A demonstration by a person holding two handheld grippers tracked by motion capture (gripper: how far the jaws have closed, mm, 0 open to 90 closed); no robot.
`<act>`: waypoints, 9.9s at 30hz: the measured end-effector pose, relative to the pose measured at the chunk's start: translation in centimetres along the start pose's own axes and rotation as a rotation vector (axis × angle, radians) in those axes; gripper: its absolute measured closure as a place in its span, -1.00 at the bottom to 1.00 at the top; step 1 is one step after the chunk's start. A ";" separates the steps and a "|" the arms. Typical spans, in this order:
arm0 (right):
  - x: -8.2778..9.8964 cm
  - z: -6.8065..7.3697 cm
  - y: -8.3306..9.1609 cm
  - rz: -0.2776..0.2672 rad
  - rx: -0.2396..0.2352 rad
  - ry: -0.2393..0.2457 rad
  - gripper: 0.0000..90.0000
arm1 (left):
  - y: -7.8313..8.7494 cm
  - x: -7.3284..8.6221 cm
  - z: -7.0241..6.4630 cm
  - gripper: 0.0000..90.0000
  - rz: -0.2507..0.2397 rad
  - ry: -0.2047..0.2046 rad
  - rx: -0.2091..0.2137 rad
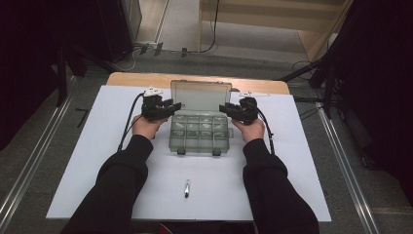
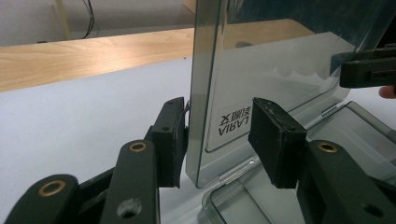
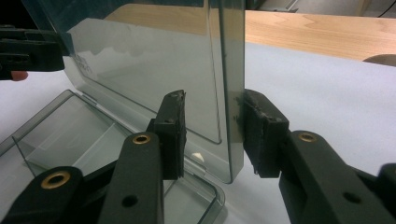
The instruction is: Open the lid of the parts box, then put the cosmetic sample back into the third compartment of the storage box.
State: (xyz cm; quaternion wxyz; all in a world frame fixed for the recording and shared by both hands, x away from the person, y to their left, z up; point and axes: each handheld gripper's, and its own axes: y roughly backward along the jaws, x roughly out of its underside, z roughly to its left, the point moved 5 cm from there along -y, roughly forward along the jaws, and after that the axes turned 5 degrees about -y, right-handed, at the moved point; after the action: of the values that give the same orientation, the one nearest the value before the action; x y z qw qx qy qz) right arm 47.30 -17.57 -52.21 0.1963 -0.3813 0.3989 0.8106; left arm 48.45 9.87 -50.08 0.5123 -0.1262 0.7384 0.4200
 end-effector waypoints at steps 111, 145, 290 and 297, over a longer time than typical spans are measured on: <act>5.6 8.6 4.9 0.201 -0.165 0.150 -0.41 | 7.4 4.5 -3.8 -0.32 0.143 -0.028 0.195; 10.6 10.6 9.4 0.260 -0.244 0.143 -0.46 | 12.2 8.7 -6.2 -0.32 0.153 -0.103 0.295; 15.1 20.3 4.1 0.600 -0.067 0.342 0.82 | 15.3 12.9 -6.4 -0.32 0.234 -0.095 0.276; 14.8 20.1 4.2 0.610 -0.100 0.300 0.83 | 15.3 12.8 -6.3 -0.32 0.229 -0.095 0.276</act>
State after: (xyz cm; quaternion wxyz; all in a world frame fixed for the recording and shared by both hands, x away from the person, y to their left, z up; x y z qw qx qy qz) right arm 26.06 -3.87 -53.69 -0.1349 -0.3686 0.4787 0.7853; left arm 29.20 17.66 -52.86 0.5079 0.0501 0.7736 0.3755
